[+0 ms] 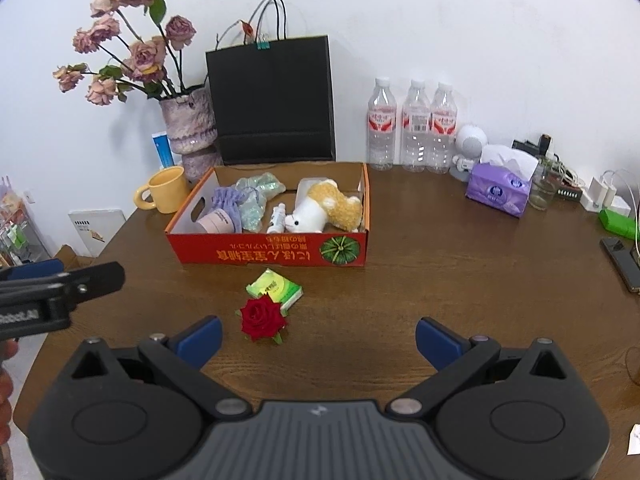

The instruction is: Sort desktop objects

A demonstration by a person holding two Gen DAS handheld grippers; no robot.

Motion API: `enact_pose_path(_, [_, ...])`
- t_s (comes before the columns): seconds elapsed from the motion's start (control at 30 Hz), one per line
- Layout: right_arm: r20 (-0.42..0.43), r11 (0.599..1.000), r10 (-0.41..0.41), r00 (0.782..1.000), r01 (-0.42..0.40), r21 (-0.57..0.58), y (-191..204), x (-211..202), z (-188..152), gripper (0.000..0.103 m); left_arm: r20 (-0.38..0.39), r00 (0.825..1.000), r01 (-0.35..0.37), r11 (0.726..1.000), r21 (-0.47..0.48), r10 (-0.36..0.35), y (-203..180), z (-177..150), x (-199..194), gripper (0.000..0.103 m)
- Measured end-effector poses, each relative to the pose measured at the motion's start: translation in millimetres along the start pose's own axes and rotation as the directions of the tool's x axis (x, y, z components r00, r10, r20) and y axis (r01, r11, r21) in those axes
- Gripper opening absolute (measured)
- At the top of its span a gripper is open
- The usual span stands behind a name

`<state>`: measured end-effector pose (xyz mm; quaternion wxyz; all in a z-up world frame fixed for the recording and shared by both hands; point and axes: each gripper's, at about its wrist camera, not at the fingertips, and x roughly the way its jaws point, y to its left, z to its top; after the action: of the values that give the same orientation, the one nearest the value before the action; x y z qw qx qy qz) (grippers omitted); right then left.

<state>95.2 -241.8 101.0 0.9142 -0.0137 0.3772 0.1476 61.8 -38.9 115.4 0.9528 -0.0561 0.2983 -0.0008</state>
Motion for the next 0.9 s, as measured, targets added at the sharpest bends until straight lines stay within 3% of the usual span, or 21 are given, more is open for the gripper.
enact_pose_path(0.37, [-0.031, 1.0, 0.019, 0.999, -0.019, 0.009, 3.7, 8.3, -3.7, 0.103, -0.006, 1.0, 0.005, 1.0, -0.02, -0.005, 5.3, -5.0, -1.0, 0.103])
enact_pose_path(0.7, [0.017, 0.998, 0.055, 0.998, -0.056, 0.04, -0.8, -24.9, 1.8, 0.103, 0.009, 1.0, -0.011, 0.999, -0.046, 0.011, 12.4, -10.3, -13.7, 0.103])
enact_pose_path(0.9, [-0.017, 0.994, 0.093, 0.996, -0.091, 0.067, -3.7, -18.8, 1.4, 0.103, -0.001, 1.0, -0.016, 0.999, -0.05, 0.016, 13.0, -13.6, -11.7, 0.103])
